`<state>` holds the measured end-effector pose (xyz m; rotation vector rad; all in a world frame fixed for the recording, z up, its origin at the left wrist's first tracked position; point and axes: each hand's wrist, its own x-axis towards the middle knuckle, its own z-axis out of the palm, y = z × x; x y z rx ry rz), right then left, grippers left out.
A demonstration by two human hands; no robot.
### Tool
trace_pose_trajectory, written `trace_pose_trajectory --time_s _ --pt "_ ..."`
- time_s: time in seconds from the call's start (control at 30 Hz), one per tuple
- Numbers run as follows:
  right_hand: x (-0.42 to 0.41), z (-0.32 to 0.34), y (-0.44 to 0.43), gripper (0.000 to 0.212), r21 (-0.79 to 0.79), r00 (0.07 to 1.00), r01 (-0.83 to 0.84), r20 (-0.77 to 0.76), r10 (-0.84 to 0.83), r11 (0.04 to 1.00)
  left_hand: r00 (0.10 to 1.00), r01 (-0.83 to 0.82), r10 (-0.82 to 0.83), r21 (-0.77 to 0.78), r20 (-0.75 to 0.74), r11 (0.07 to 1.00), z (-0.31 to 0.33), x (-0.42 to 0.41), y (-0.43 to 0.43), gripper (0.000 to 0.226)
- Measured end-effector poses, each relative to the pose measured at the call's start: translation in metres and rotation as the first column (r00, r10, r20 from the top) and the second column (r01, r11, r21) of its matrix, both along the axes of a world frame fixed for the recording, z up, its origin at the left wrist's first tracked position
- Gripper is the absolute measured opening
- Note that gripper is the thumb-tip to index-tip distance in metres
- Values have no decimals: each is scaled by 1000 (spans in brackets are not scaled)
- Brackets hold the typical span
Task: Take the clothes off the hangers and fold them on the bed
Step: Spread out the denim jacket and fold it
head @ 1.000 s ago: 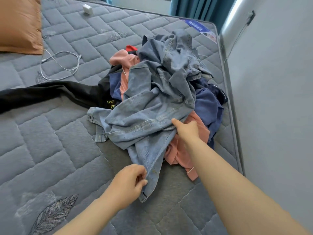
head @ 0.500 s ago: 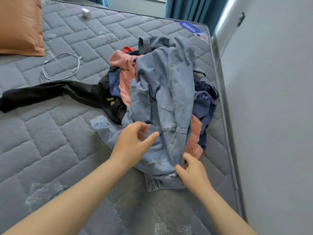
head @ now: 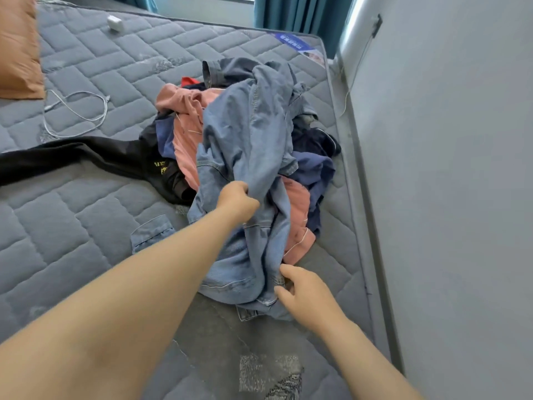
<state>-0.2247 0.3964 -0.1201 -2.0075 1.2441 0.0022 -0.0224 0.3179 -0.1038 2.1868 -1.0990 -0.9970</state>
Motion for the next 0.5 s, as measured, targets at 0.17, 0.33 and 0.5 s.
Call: trace_pose_trajectory --time_s 0.17,0.33,0.5 --pt "-20 -4 -18 38 48 985 168 24 -169 985 965 -71 77 31 -252 997 -4 38 53 17" --pt "0 4 -43 38 -15 974 220 50 -219 975 929 -22 93 198 -358 980 -15 61 142 20" --pt "50 4 -55 37 20 981 192 6 -192 981 915 -59 143 226 -377 972 -14 89 177 40"
